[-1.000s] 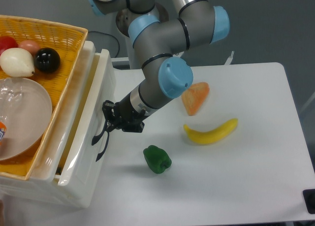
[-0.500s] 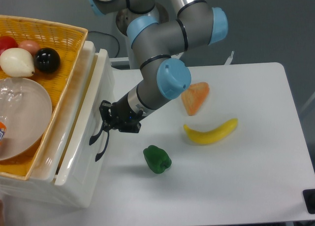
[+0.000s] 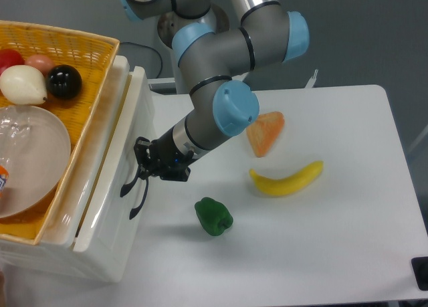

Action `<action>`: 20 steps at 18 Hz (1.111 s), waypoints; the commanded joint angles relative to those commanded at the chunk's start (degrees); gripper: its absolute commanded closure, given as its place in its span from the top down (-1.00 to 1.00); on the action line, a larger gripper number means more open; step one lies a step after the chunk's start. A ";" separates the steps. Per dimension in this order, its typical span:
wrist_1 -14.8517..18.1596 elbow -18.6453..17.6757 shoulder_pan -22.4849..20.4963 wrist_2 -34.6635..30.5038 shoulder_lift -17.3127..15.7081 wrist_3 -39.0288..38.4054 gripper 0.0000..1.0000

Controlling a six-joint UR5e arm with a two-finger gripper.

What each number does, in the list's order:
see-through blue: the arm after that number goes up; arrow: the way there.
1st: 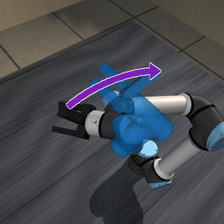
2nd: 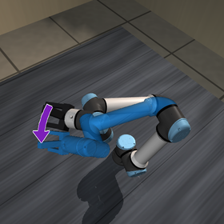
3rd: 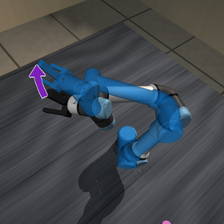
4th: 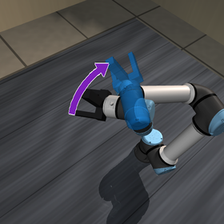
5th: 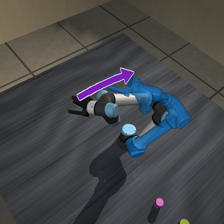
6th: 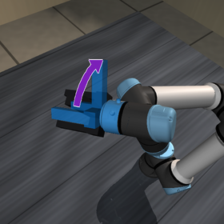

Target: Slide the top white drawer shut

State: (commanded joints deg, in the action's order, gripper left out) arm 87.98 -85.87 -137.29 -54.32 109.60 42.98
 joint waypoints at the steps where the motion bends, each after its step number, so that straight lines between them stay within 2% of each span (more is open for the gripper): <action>1: 0.00 0.00 0.00 0.09 0.00 0.00 -0.84; 20: -0.09 -0.35 0.26 0.88 -0.26 0.09 -0.82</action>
State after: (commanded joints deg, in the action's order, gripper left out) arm 87.89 -86.22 -137.02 -53.44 109.34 43.07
